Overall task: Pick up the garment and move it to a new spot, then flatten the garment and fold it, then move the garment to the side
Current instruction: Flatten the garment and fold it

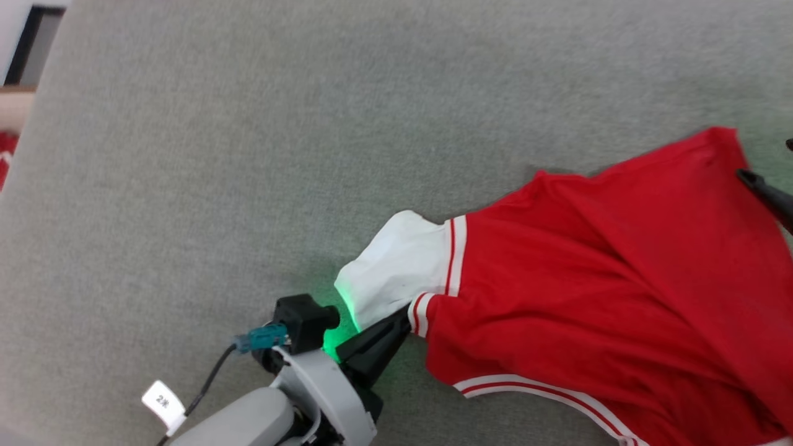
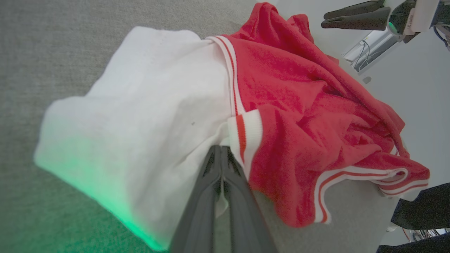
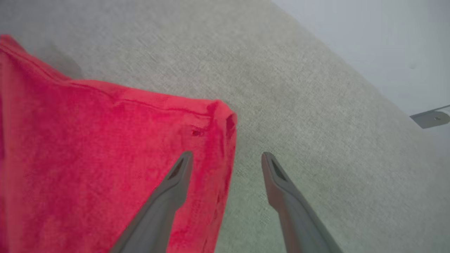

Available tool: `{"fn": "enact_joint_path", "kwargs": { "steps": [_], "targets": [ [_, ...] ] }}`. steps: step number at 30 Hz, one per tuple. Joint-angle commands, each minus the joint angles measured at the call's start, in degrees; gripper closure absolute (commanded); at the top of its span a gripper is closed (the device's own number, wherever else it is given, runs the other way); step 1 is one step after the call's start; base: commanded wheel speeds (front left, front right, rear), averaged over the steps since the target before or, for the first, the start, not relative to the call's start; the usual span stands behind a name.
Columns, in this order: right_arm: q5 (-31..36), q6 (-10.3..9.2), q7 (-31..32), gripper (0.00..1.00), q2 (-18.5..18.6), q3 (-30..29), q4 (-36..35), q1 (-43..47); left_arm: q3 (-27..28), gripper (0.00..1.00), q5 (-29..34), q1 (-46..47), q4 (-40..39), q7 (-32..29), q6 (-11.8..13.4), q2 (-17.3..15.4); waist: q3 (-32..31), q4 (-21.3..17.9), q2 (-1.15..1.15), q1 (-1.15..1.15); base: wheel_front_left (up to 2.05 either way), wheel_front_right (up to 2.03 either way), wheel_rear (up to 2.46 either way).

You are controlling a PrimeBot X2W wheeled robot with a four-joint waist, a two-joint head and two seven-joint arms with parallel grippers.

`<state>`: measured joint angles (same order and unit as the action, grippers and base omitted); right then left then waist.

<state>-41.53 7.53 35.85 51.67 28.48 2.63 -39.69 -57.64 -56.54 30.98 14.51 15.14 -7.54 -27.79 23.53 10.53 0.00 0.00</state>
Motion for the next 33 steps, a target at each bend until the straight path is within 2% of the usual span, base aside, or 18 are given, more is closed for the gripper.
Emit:
{"fn": "enact_joint_path", "kwargs": {
  "steps": [1,5,7,8,9,10,11,12,17,24,28,33],
  "targets": [
    [0.2,-0.09,0.2,0.00,-0.3,1.2,0.9,-1.0,-0.1,1.00,0.3,0.6,0.3,0.0,0.1,0.3,2.6,2.1,0.00,0.00,0.00,0.00,0.00],
    [-2.2,-0.09,0.0,0.00,-0.8,8.0,7.9,-6.2,-0.7,1.00,0.4,1.1,1.1,-0.1,0.1,1.5,3.6,2.7,0.00,0.00,0.00,0.00,0.00],
    [-2.7,-0.09,0.3,0.00,-0.7,9.8,8.7,-6.7,-0.9,1.00,0.0,1.0,1.2,-0.1,0.1,1.6,3.6,2.8,0.00,0.00,0.00,0.00,0.00],
    [-3.8,-0.09,0.3,0.00,-0.6,12.7,10.1,-7.4,-1.2,1.00,-0.7,0.8,1.3,-0.1,0.1,1.4,3.5,2.8,0.00,0.00,0.00,0.00,0.00],
    [-3.8,-0.09,0.3,0.00,-0.6,12.7,10.1,-7.4,-1.2,1.00,-0.7,0.8,1.3,-0.1,0.1,1.4,3.5,2.8,0.00,0.00,0.00,0.00,0.00],
    [-4.2,-0.09,-0.1,0.57,-0.5,13.9,10.6,-7.8,-1.2,1.00,-1.0,0.7,1.3,-0.1,0.1,1.3,3.4,2.7,0.00,0.00,0.00,0.00,0.00],
    [-4.8,-0.09,-0.5,0.82,-0.4,14.9,11.1,-8.1,-1.1,1.00,-1.4,0.4,1.1,-0.1,0.1,1.1,3.1,2.6,0.00,0.00,0.00,0.00,0.00],
    [-5.2,-0.08,-1.4,1.00,-0.4,15.7,11.5,-8.6,-1.0,1.00,-1.8,0.2,0.9,-0.1,0.1,0.8,2.7,2.5,0.00,0.00,0.00,0.00,0.00],
    [-6.2,-0.10,-9.5,1.00,-0.6,16.9,14.6,-11.2,-1.5,1.00,-3.1,0.8,0.7,-0.1,0.1,-1.0,0.7,2.0,0.00,0.00,0.00,0.00,0.00],
    [-6.9,-0.09,-18.2,1.00,-4.5,14.9,23.8,-14.5,-2.9,1.00,-6.3,6.6,-0.5,0.0,0.1,-4.2,-2.8,0.2,0.00,0.00,0.00,0.00,0.00],
    [-5.6,-0.09,-21.6,1.00,-6.9,12.6,29.5,-19.1,-4.7,1.00,-8.2,15.0,-0.6,-1.5,0.1,-7.4,-3.8,-1.3,0.00,0.00,0.00,0.00,0.00],
    [-2.8,-0.09,-25.1,1.00,-9.2,8.6,36.2,-28.9,-3.5,1.00,-11.6,29.0,3.7,-4.0,0.1,-9.0,-1.9,-3.5,0.00,0.00,0.00,0.00,0.00]
  ]
}}
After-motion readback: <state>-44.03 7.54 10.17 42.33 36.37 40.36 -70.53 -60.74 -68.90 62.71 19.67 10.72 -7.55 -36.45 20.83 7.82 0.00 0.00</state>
